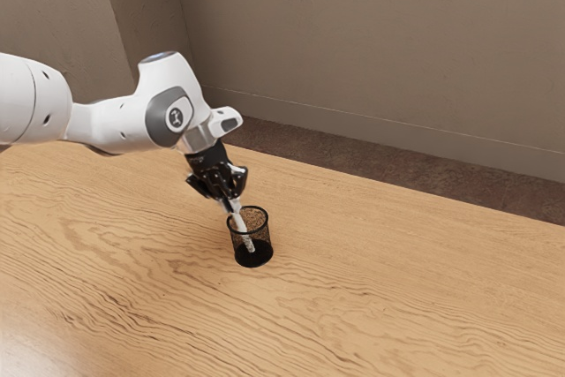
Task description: Take the marker out of the pen holder and place it to the left of the pen holder.
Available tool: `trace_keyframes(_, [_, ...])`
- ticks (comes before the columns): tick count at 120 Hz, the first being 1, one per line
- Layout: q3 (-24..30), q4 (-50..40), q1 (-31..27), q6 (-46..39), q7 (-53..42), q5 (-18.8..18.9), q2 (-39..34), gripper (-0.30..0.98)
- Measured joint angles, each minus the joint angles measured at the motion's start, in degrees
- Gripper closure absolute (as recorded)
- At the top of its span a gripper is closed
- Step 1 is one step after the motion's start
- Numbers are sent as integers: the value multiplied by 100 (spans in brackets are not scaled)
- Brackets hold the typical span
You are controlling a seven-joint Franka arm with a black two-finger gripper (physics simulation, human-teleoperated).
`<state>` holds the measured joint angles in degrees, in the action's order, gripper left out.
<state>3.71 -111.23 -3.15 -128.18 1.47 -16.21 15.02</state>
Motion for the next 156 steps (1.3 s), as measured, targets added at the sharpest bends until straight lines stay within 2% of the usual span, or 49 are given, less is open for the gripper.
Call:
trace_keyframes(17, [43, 250, 8, 162, 21, 87, -12, 73])
trace_keyframes(27, [58, 668, 9, 528, 47, 347, -27, 75])
trace_keyframes(53, [-33, 2001, 5, 2733, 97, 1357, -163, 77])
trace_keyframes(73, [-288, 2192, 1, 4361, 193, 1850, 207, 78])
trace_keyframes(85, [-448, 2437, -5, 5088, 283, 1967, 726, 78])
trace_keyframes(99, [-490, 3637, -9, 5844, 391, 2013, 1932, 78])
trace_keyframes(112, [-510, 4547, -13, 6340, 467, 2078, 2688, 78])
trace_keyframes(141, [-589, 5010, -47, 6930, 581, 2207, 3175, 78])
trace_keyframes(156, [-591, 5060, -57, 7049, 643, 2168, 3228, 50])
